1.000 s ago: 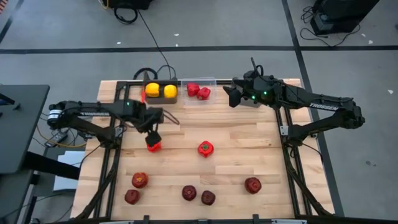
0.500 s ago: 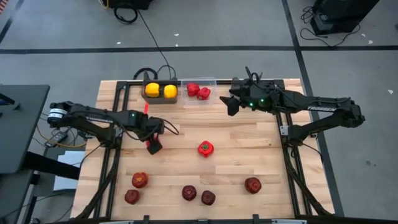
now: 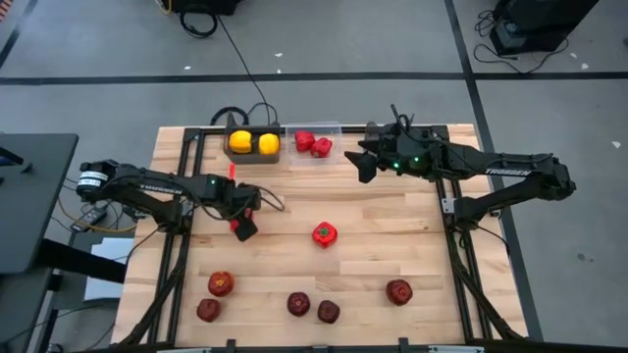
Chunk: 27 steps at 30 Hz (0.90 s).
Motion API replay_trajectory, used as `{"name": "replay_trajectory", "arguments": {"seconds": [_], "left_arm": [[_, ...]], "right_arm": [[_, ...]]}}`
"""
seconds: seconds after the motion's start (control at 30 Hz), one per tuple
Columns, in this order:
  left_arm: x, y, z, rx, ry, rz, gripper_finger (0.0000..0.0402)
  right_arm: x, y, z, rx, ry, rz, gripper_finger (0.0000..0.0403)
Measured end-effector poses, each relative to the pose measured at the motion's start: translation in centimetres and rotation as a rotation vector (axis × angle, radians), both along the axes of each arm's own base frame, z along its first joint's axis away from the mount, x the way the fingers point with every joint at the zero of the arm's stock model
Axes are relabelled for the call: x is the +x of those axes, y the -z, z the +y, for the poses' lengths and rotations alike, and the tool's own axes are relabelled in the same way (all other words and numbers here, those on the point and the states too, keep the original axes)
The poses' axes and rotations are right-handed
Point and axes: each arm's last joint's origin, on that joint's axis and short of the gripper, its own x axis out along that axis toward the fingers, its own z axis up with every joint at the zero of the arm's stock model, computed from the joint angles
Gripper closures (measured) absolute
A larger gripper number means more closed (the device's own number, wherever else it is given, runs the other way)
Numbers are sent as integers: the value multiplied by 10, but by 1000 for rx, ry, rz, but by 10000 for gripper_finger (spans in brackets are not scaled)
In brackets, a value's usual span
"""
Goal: Sort produce into baskets
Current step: Put the left red bell pepper into the transparent bin
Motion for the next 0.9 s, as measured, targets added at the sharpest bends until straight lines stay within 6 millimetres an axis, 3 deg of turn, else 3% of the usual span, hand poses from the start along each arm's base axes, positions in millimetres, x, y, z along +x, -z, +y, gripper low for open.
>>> {"name": "replay_trajectory", "arguments": {"seconds": [0.2,0.47,0.6,0.7,0.9], "left_arm": [[24,-29,30,72,-41,-240,93],[47,-76,93,328,-231,-556,87],[64,-80,118,382,-250,-618,86],[86,-75,135,325,-223,-617,85],[130,-69,161,352,-130,-441,80]], "right_arm": [[1,2,3,55,-118,16,66],[-6,16,4,100,-140,168,66],[-8,18,3,100,-125,190,66],[-8,18,2,103,-123,200,66],[-11,22,3,130,-149,238,66]]}}
